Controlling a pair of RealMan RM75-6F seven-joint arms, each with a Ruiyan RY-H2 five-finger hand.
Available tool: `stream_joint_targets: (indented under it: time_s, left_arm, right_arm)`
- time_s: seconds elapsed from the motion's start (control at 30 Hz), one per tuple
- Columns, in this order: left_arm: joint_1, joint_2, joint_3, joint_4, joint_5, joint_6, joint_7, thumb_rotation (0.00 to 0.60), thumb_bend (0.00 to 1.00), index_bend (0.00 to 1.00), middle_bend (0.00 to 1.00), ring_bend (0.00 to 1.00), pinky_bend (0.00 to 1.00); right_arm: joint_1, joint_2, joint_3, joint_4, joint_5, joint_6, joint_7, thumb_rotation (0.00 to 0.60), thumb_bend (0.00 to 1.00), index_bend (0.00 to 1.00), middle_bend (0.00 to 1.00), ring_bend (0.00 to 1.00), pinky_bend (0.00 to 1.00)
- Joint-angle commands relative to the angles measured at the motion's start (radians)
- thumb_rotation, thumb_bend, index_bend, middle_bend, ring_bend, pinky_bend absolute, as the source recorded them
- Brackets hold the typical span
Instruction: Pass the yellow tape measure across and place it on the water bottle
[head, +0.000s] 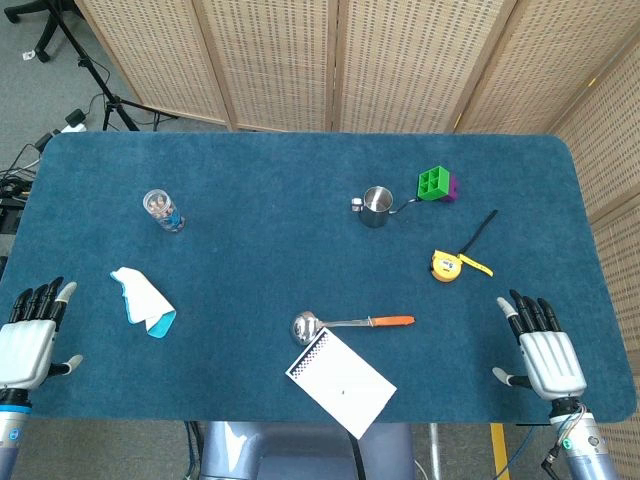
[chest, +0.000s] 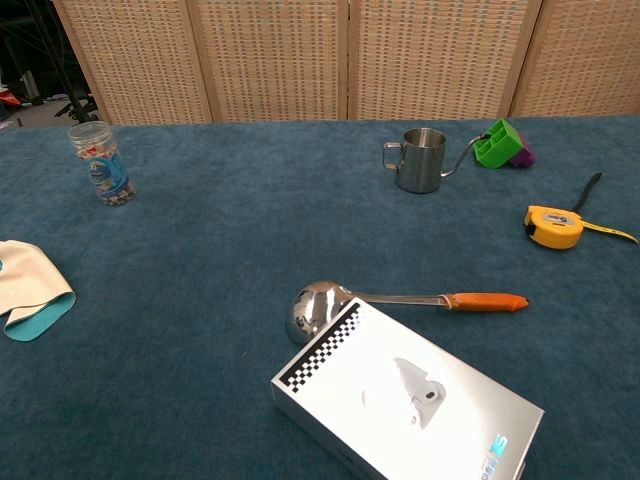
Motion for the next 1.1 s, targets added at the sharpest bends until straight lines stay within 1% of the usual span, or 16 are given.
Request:
stream_joint_targets:
  time_s: [0.03, 0.23, 0.4, 0.53, 0.6, 0.67, 0.77, 0.97, 1.1]
  left_arm:
    - [-0.001, -0.003, 0.000, 0.002, -0.002, -0.002, 0.003, 0.600, 0.08, 0.00, 0.00, 0.00, 0.00]
    - [-0.002, -0.010, -0.003, 0.008, 0.001, 0.006, 0.008, 0.600, 0.08, 0.00, 0.00, 0.00, 0.00]
    - [-0.001, -0.005, -0.007, 0.008, 0.003, 0.009, -0.012, 0.600, 0.08, 0.00, 0.00, 0.00, 0.00]
    - [0.000, 0.000, -0.005, 0.004, 0.015, 0.013, -0.027, 0.600, 0.08, 0.00, 0.00, 0.00, 0.00]
    - [0.002, 0.005, -0.003, 0.000, 0.024, 0.016, -0.042, 0.600, 0.08, 0.00, 0.00, 0.00, 0.00]
    - [0.004, 0.008, -0.003, 0.000, 0.030, 0.021, -0.052, 0.600, 0.08, 0.00, 0.00, 0.00, 0.00]
    - [0.007, 0.012, -0.005, 0.000, 0.039, 0.030, -0.065, 0.600, 0.08, 0.00, 0.00, 0.00, 0.00]
    - [0.007, 0.010, -0.005, 0.004, 0.049, 0.035, -0.075, 0.600, 0.08, 0.00, 0.00, 0.00, 0.00]
    - [0.008, 0.009, -0.002, -0.002, 0.056, 0.037, -0.067, 0.600, 0.08, 0.00, 0.00, 0.00, 0.00]
  right_arm:
    - [0.000, 0.000, -0.001, 0.000, 0.001, -0.002, 0.001, 0.600, 0.03, 0.00, 0.00, 0.00, 0.00]
    - [0.003, -0.004, -0.004, 0.006, 0.000, -0.008, -0.003, 0.600, 0.03, 0.00, 0.00, 0.00, 0.00]
    - [0.007, -0.006, 0.001, 0.008, 0.002, -0.009, 0.000, 0.600, 0.03, 0.00, 0.00, 0.00, 0.00]
    - [0.002, -0.013, 0.011, 0.013, -0.021, 0.028, 0.021, 0.600, 0.03, 0.00, 0.00, 0.00, 0.00]
    - [-0.003, -0.026, 0.013, 0.032, -0.049, 0.057, 0.042, 0.600, 0.03, 0.00, 0.00, 0.00, 0.00]
    - [-0.005, -0.034, 0.011, 0.047, -0.055, 0.063, 0.047, 0.600, 0.03, 0.00, 0.00, 0.00, 0.00]
    - [-0.003, -0.039, 0.011, 0.057, -0.047, 0.055, 0.043, 0.600, 0.03, 0.00, 0.00, 0.00, 0.00]
    - [0.009, -0.046, 0.027, 0.053, -0.030, 0.044, 0.032, 0.600, 0.03, 0.00, 0.00, 0.00, 0.00]
    - [0.042, -0.042, 0.046, 0.034, -0.013, 0.000, 0.011, 0.600, 0.03, 0.00, 0.00, 0.00, 0.00]
